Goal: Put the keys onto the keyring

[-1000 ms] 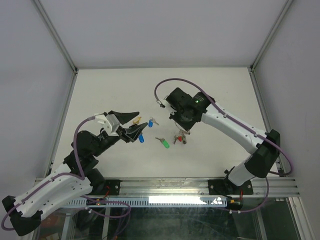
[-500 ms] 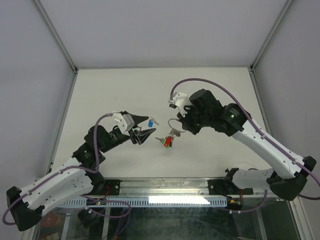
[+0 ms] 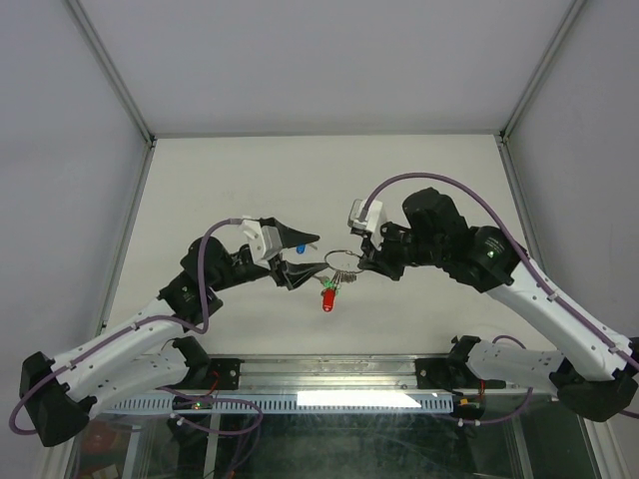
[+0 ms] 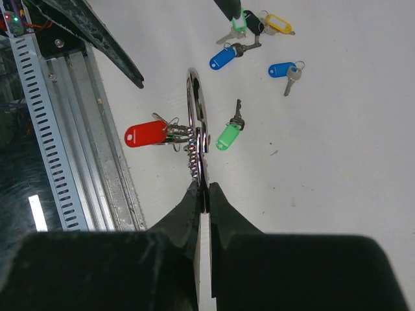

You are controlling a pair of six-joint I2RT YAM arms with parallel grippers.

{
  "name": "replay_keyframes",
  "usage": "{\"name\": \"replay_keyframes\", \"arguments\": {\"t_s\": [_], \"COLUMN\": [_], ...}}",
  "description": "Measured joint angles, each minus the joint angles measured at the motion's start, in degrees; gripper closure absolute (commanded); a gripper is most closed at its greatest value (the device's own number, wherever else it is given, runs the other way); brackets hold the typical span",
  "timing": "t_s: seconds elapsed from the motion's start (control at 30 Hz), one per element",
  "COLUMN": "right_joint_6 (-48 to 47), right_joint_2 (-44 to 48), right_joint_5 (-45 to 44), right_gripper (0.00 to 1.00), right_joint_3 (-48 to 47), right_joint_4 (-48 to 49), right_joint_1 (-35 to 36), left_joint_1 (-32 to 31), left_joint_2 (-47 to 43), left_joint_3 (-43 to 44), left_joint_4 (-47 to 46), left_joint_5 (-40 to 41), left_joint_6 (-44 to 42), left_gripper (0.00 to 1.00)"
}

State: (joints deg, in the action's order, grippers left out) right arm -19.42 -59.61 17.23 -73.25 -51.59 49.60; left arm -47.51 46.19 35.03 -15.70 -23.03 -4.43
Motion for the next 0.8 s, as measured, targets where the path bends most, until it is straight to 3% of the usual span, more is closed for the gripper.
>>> {"name": "replay_keyframes", "arguments": {"t_s": [0.43,0.8], "right_joint_6": [-3.3,-4.0], "right_joint_2": [-1.0,-3.1], "right_joint_5": [3.0,3.7], "right_gripper": [1.0,1.0], "right_joint_3": [0.0,0.0], "right_joint_4": [0.0,-0.2], "right_joint_1": [0.0,0.0], "left_joint_1": [0.0,0.0], "left_joint_2": [9.5,14.3], "left_joint_3": [7.8,15.4], "left_joint_4": [3.6,16.0], "left_joint_5": [-8.2,-11.2], "left_joint_6": [-2.4,-10.4], "left_gripper": [0.54,0.67]}}
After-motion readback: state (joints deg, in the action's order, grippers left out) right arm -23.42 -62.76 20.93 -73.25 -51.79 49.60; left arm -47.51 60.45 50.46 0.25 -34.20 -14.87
